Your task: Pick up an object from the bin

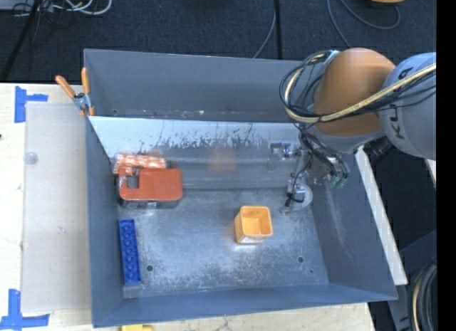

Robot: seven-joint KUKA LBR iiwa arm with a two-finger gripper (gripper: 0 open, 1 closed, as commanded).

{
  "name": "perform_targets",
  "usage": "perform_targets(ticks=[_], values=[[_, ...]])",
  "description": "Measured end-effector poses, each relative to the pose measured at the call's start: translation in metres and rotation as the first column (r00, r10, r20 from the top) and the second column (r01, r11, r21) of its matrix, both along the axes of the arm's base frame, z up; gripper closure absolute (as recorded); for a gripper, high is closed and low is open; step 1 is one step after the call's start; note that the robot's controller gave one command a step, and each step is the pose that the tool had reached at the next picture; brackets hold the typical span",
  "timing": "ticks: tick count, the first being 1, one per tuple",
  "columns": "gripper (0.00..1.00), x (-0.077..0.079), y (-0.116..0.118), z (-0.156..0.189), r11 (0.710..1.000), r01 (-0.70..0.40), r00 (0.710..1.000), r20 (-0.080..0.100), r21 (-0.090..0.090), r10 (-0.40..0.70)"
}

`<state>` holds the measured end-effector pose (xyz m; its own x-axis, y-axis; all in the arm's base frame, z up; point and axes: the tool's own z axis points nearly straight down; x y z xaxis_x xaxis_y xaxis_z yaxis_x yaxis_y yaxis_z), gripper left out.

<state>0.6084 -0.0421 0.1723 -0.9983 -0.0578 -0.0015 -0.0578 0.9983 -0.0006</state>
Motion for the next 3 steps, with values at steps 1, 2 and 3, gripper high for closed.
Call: perform_targets(ticks=[1, 2, 3], values=[[0.00, -0.010, 0.017, -0.042, 0.998, 0.059, 0.998, -0.006, 0.001, -0.059], [0.00, -0.007, 0.024, -0.065, 0.975, 0.221, 0.975, -0.006, 0.001, -0.221], [0.00, -0.009, 0.030, -0.080, 1.000, -0.017, 1.000, -0.007, 0.002, 0.017]])
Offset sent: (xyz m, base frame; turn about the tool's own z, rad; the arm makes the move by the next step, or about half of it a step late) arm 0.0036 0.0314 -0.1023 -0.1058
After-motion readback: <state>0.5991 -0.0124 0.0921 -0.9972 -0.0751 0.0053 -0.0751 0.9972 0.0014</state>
